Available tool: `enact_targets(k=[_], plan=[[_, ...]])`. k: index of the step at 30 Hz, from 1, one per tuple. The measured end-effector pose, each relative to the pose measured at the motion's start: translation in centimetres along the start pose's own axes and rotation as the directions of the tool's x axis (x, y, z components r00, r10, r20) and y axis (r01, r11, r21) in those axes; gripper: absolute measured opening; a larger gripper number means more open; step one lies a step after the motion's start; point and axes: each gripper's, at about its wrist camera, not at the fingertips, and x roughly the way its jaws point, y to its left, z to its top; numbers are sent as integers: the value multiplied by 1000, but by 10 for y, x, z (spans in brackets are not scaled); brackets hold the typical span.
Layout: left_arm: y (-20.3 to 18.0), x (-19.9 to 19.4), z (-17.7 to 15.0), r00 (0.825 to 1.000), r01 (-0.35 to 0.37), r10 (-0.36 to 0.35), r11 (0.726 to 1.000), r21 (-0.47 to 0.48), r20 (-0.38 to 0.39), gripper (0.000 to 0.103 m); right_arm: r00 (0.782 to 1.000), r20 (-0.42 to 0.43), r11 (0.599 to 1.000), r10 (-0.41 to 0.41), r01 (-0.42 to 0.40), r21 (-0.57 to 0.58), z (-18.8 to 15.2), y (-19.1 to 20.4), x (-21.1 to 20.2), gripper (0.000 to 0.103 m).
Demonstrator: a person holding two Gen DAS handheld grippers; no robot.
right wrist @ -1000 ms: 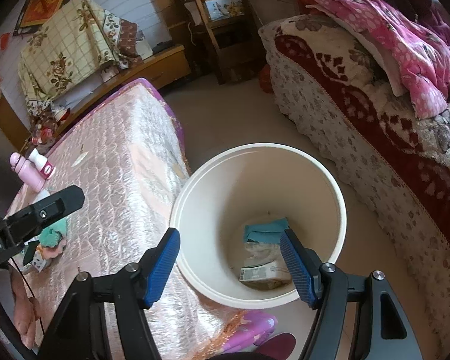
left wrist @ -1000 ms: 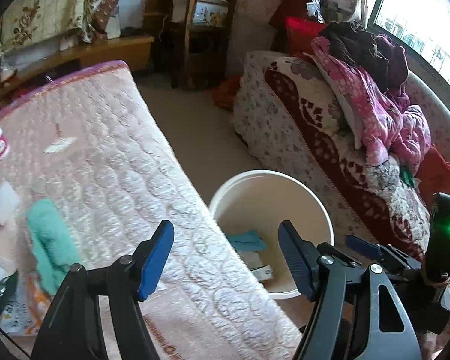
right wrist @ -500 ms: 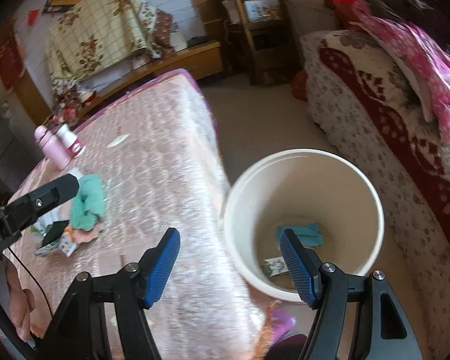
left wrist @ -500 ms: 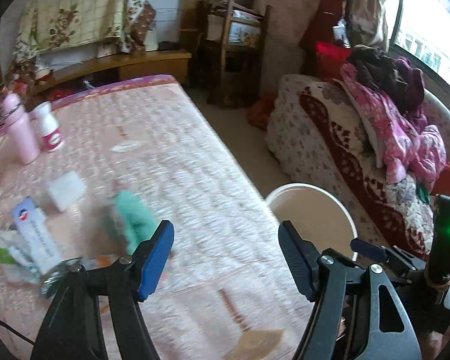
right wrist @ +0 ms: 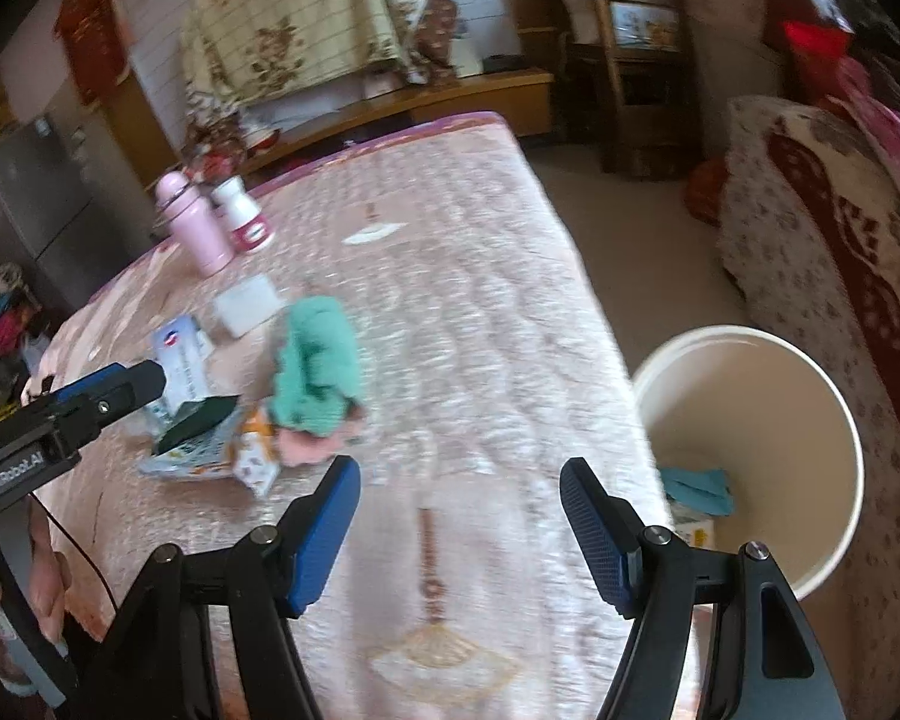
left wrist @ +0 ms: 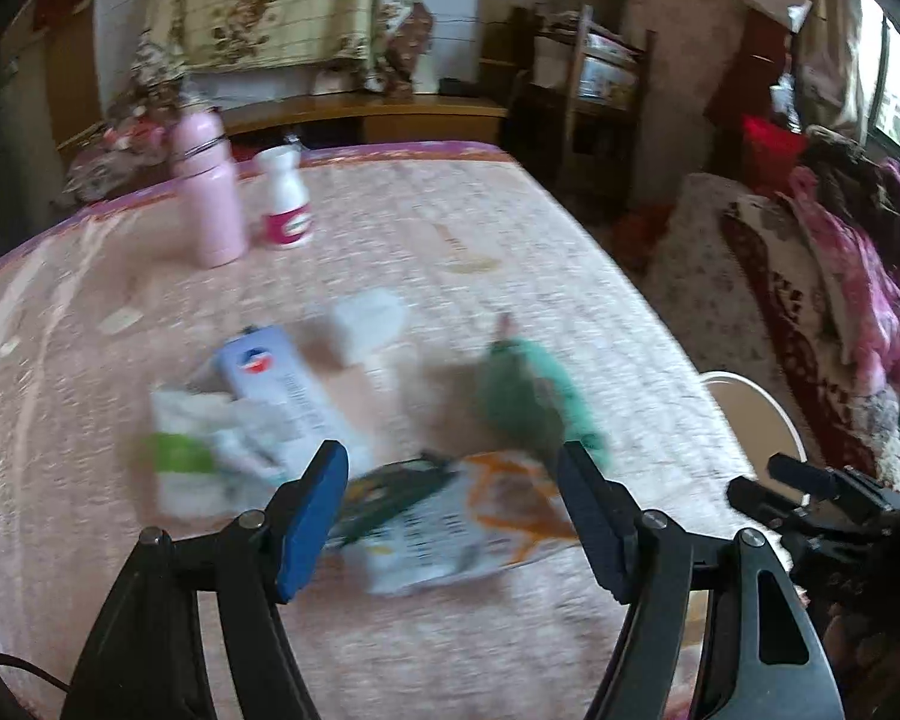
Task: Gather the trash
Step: 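Move both open tools back over the bed toward the green plush and wrappers, then grasp the green plush with the right tool while the left tool grasps a clear plastic bag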
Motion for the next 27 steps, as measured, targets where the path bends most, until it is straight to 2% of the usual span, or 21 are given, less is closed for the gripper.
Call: enact_targets(k=[6, 13, 25, 26, 27], plan=[[47, 1, -13, 997, -74, 74, 997, -21, -15, 73, 999, -20, 998, 27, -28, -49, 7, 27, 15, 73], [94, 14, -24, 996, -80, 76, 992, -95, -50, 73, 998, -46, 995, 41, -45, -87, 22, 46, 36, 73], [99, 59, -9, 994, -77, 71, 994, -83, -80, 72, 996, -65, 990, 67, -75, -119, 41, 69, 65, 73], [100, 60, -8, 994, -75, 69, 994, -80, -79, 66, 995, -66, 989, 69, -76, -123, 44, 72, 69, 73], [101, 62, -6, 995, -64, 58, 995, -78, -82, 52, 995, -67, 989, 70, -78, -127, 46, 74, 72, 73]])
